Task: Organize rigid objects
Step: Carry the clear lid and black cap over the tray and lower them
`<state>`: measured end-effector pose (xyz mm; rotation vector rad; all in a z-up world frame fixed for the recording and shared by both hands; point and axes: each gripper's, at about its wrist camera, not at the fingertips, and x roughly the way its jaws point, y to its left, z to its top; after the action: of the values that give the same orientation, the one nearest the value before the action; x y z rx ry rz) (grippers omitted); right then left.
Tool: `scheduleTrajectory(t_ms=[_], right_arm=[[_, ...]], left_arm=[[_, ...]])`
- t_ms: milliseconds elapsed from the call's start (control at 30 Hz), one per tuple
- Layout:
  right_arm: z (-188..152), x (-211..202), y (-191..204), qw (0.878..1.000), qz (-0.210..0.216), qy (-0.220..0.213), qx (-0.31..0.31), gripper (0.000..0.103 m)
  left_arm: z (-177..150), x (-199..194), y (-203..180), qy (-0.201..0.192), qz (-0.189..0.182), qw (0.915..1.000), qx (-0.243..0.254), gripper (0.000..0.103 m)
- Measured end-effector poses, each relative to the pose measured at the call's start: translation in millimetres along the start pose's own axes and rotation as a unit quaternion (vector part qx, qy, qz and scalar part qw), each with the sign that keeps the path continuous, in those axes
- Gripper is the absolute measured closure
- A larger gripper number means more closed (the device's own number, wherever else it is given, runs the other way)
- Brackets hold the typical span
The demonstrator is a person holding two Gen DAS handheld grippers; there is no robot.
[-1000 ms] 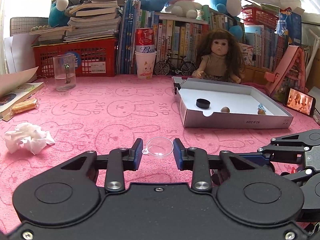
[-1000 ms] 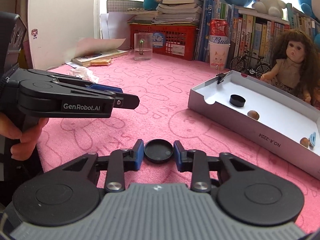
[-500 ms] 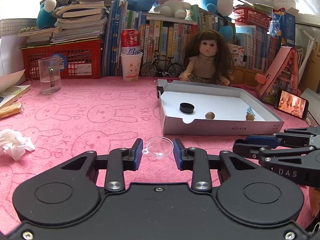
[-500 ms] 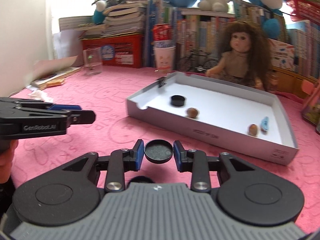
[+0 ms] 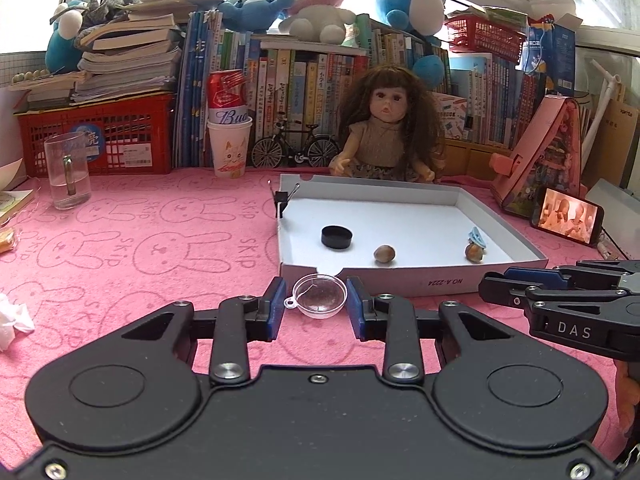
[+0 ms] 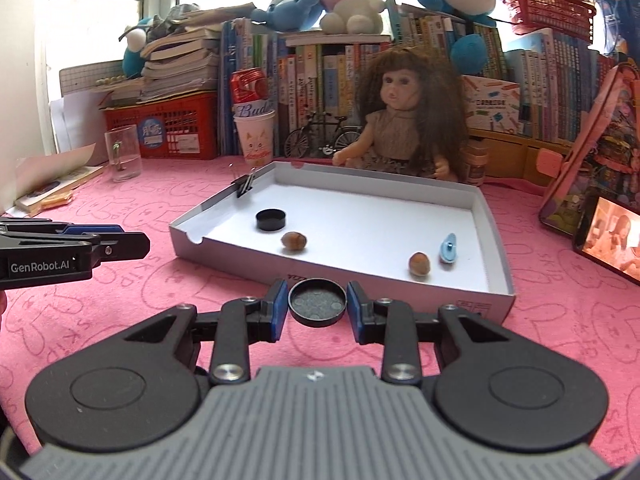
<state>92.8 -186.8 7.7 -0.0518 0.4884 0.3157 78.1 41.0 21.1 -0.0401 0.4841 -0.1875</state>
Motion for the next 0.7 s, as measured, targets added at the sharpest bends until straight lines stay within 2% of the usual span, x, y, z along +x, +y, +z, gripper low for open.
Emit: scheduleTrajectory(t_ms=[700], right_arm=[[8.0, -8.3, -40.1, 0.997, -0.051, -0.023, 0.045, 0.066]], left_arm=[[26.7, 18.5, -16.7, -0.014, -0.004, 0.9999, -0.001, 0.072]])
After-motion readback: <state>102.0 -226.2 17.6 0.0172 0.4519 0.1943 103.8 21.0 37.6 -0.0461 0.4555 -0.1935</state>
